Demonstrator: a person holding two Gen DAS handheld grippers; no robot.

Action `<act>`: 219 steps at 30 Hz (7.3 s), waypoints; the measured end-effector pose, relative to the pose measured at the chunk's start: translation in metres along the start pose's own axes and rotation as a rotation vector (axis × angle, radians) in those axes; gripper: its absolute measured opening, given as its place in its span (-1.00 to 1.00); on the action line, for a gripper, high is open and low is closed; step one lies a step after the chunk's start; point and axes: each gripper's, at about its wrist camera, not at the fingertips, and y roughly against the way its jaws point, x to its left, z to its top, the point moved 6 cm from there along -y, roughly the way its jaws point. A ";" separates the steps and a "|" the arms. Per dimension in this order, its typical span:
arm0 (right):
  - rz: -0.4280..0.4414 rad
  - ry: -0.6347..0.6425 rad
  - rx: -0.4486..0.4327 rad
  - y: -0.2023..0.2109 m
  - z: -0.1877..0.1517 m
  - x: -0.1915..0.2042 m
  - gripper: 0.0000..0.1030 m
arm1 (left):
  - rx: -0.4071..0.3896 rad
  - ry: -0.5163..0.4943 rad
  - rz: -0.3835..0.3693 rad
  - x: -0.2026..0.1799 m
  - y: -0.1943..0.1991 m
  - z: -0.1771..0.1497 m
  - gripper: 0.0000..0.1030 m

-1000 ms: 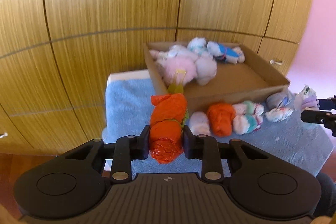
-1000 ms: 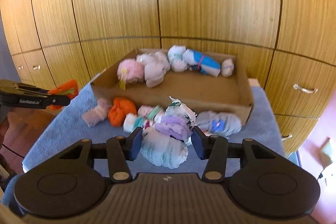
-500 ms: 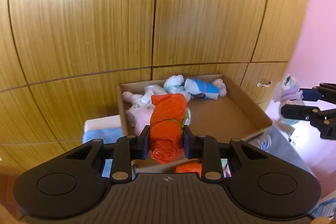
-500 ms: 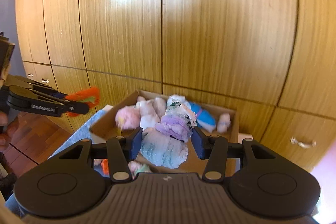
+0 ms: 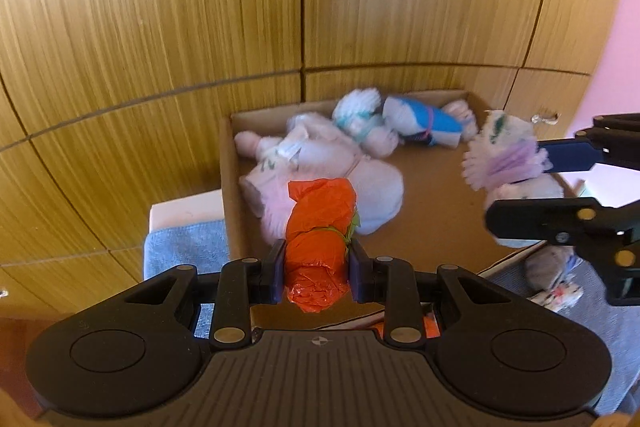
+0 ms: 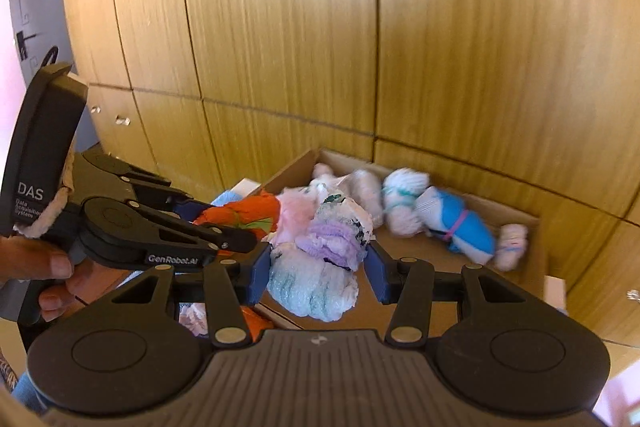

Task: Organize objects
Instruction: 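Carry the orange bundle and lilac-banded sock into the box and release both, then move both grippers back over the remaining bundles on the towel, then grasp the pale pink sock roll with the left gripper while the right grasps the white patterned bundle, then carry the pink sock roll and white patterned bundle into the box and release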

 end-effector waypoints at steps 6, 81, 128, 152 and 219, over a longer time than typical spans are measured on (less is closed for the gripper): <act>0.023 0.018 0.050 -0.025 -0.003 0.001 -0.11 | 0.007 -0.024 0.020 0.002 -0.015 -0.008 -0.30; 0.086 0.036 0.356 -0.099 0.010 0.029 0.38 | 0.024 0.035 -0.002 -0.003 0.030 -0.064 0.49; -0.300 -0.266 -0.035 0.087 -0.117 -0.036 0.80 | -0.174 0.103 0.063 -0.032 0.060 -0.098 0.89; -0.384 -0.319 0.012 0.028 -0.121 -0.038 0.24 | -0.117 0.040 0.042 -0.034 0.007 -0.115 0.18; -0.149 0.152 -0.074 0.040 0.014 -0.141 0.22 | -0.068 -0.073 -0.059 -0.135 -0.058 0.064 -0.34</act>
